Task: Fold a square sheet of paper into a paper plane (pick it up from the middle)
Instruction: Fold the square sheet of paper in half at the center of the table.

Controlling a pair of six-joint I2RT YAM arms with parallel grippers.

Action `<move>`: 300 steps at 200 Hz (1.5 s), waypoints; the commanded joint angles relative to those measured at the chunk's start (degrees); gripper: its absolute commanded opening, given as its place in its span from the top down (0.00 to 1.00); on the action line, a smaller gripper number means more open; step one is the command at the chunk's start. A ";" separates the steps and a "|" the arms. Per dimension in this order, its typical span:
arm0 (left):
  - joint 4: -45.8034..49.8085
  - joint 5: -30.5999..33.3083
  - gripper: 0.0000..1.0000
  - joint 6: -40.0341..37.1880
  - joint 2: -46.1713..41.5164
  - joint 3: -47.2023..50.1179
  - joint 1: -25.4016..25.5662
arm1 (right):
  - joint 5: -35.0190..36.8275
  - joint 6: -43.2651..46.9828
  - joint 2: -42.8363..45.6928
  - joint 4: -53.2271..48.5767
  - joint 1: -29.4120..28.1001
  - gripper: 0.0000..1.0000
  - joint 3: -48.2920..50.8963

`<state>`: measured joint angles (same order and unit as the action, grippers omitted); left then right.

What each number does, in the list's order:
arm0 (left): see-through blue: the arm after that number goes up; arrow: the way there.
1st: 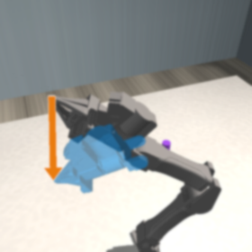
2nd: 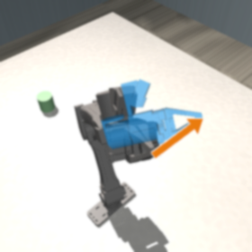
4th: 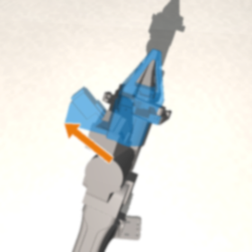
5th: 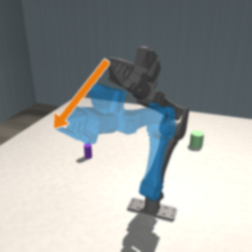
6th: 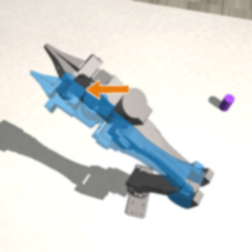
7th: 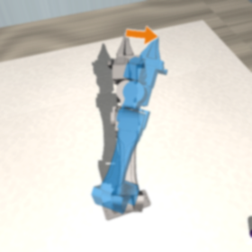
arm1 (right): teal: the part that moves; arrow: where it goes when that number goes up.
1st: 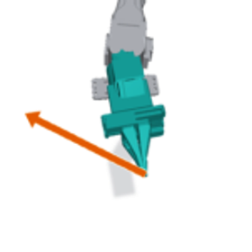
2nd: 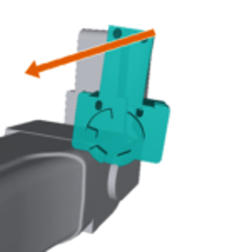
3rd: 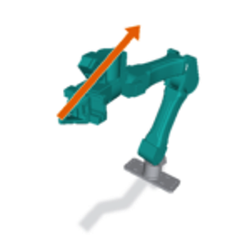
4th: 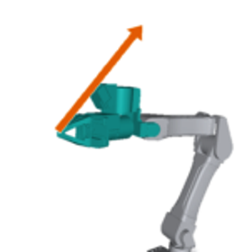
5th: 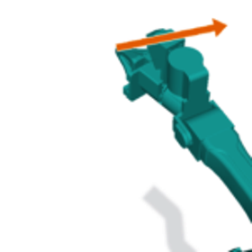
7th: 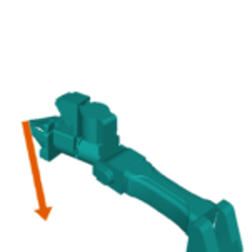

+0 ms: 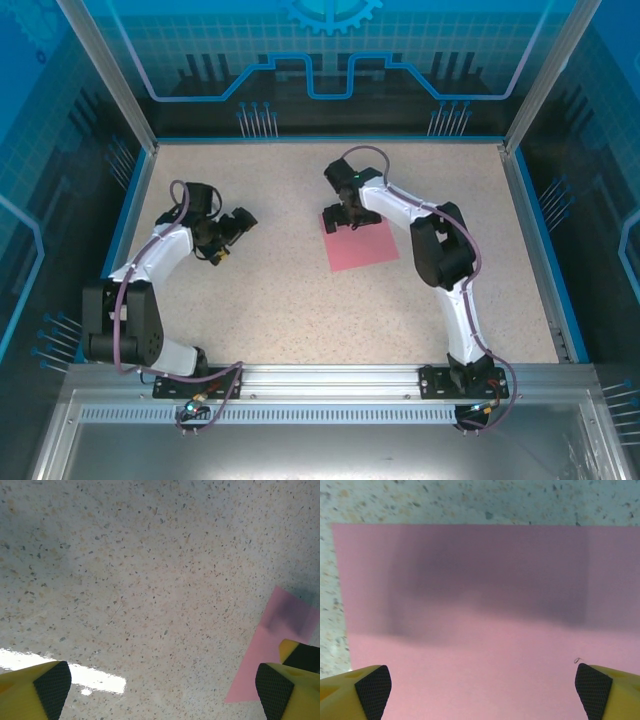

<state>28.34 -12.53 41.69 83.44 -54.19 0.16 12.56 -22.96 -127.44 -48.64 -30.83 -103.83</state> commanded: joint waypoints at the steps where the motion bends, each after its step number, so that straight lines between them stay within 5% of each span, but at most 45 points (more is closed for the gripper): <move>1: -1.41 -2.49 0.01 0.36 1.02 0.76 -0.30 | -4.13 3.91 -1.74 -5.21 1.46 0.01 0.04; 95: -2.17 -3.20 0.01 0.24 4.09 -0.54 0.45 | -5.66 5.21 -7.68 -7.56 2.41 0.02 0.64; 200: -1.71 -3.18 0.01 0.35 5.82 -2.23 1.07 | -8.26 4.65 -9.40 -7.09 4.02 0.18 0.80; 230: -1.87 -3.11 0.01 0.49 6.03 -2.32 1.70 | -12.82 4.65 -4.67 -4.12 3.54 0.36 2.22; 271: -4.92 -3.62 0.01 2.08 6.23 -0.68 4.50 | -28.23 2.24 5.47 3.97 1.96 0.82 8.61; 300: -14.01 -6.08 0.01 4.21 4.45 3.89 7.59 | -46.07 -3.26 13.24 16.09 2.06 0.91 17.65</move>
<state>21.85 -15.25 43.51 89.19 -53.89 5.21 -14.04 -21.12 -121.84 -43.46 -28.29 -91.66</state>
